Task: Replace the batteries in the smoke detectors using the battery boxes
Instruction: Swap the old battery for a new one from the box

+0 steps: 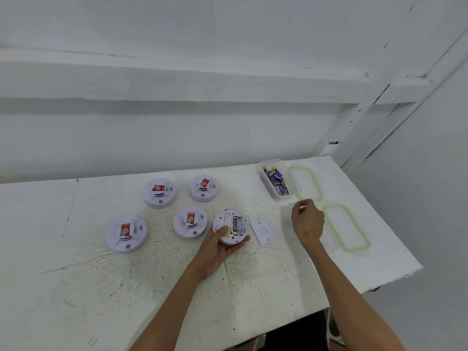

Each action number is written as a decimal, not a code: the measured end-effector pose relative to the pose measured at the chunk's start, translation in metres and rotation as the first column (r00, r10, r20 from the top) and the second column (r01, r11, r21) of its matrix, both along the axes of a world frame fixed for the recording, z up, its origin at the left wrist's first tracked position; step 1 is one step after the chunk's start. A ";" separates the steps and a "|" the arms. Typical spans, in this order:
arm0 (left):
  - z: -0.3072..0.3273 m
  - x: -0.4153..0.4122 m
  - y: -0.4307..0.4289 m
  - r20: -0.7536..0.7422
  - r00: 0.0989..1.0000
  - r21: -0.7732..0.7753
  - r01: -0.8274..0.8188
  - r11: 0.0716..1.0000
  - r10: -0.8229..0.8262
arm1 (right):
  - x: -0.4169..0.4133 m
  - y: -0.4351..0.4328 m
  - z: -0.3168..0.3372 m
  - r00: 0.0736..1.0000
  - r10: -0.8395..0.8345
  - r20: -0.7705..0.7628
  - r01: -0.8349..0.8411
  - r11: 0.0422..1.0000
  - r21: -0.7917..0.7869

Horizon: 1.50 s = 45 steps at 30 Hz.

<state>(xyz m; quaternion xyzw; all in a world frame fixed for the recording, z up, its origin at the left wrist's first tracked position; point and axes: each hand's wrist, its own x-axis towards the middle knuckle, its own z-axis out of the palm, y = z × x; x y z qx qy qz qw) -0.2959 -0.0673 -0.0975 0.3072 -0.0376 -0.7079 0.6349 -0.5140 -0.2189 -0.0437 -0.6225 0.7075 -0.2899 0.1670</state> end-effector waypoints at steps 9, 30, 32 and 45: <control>-0.004 0.001 -0.002 -0.001 1.000 -0.009 -0.002 1.000 0.002 | 0.058 0.041 0.006 0.726 0.687 0.014 -0.685 0.725 -0.063; -0.006 -0.001 0.002 0.185 0.983 -0.010 0.011 1.000 -0.009 | 0.075 0.048 0.001 0.297 0.848 -0.439 -0.924 0.372 0.094; -0.006 0.000 0.003 0.213 0.977 -0.017 0.023 1.000 -0.018 | 0.074 0.051 0.001 0.244 0.844 -0.478 -0.934 0.337 0.119; -0.004 -0.001 0.003 0.226 0.974 -0.018 0.031 0.999 -0.026 | 0.069 0.059 -0.001 0.197 0.818 -0.541 -0.966 0.256 0.036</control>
